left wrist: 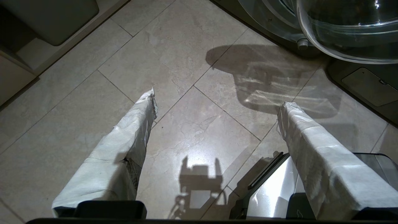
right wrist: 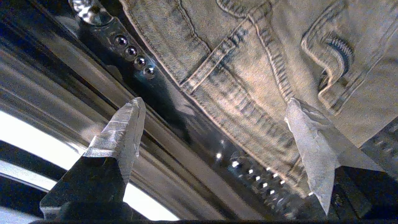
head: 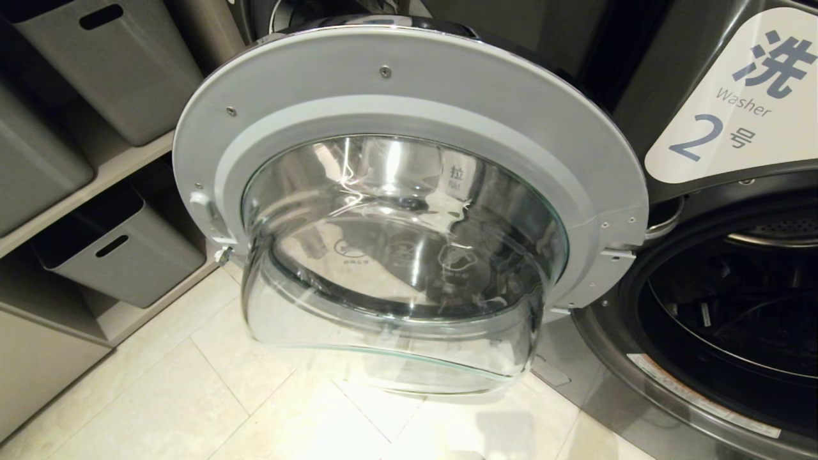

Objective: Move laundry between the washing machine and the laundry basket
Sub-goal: Pick a cloth and place it into the basket

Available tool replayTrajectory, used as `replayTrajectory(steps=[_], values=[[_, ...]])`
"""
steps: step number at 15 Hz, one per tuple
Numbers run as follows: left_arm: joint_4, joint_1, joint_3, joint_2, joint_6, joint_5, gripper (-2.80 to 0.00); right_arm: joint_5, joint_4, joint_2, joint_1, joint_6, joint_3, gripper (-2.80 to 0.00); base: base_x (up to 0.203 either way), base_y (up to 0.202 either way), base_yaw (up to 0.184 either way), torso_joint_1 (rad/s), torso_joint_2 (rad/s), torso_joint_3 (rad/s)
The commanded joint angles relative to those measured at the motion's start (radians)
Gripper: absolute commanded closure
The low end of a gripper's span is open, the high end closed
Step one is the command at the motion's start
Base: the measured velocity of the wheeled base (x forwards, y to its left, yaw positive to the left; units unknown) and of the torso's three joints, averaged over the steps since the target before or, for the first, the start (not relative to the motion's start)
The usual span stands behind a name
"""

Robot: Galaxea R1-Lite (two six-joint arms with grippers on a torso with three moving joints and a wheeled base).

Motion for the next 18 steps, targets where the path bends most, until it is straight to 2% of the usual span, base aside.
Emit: replayTrajectory(steps=[1,5,8,11,15,18], values=[[0.001,0.001,0.0,-0.001,0.0,0.0,-2.8,0.002,-0.015,-0.022,0.003,0.028,-0.003,-2.8,0.0,0.0,0.0,0.0,0.0,0.0],[0.001,0.0,0.0,-0.001,0.0,0.0,-2.8,0.002,-0.023,0.002,0.01,0.068,0.005,-2.8,0.0,0.0,0.0,0.0,0.0,0.0],[0.001,0.0,0.0,-0.002,0.0,0.0,-2.8,-0.008,-0.092,0.066,0.01,0.087,-0.086,-2.8,0.0,0.0,0.0,0.0,0.0,0.0],[0.001,0.0,0.0,-0.003,0.0,0.0,-2.8,-0.086,-0.142,0.102,0.01,0.08,-0.158,-2.8,0.0,0.0,0.0,0.0,0.0,0.0],[0.001,0.0,0.0,-0.001,0.0,0.0,-2.8,-0.121,-0.168,0.101,0.01,0.027,-0.167,-2.8,0.0,0.0,0.0,0.0,0.0,0.0],[0.001,0.0,0.0,-0.002,0.0,0.0,-2.8,-0.134,-0.169,0.104,0.009,0.029,-0.161,-2.8,0.0,0.0,0.0,0.0,0.0,0.0]])
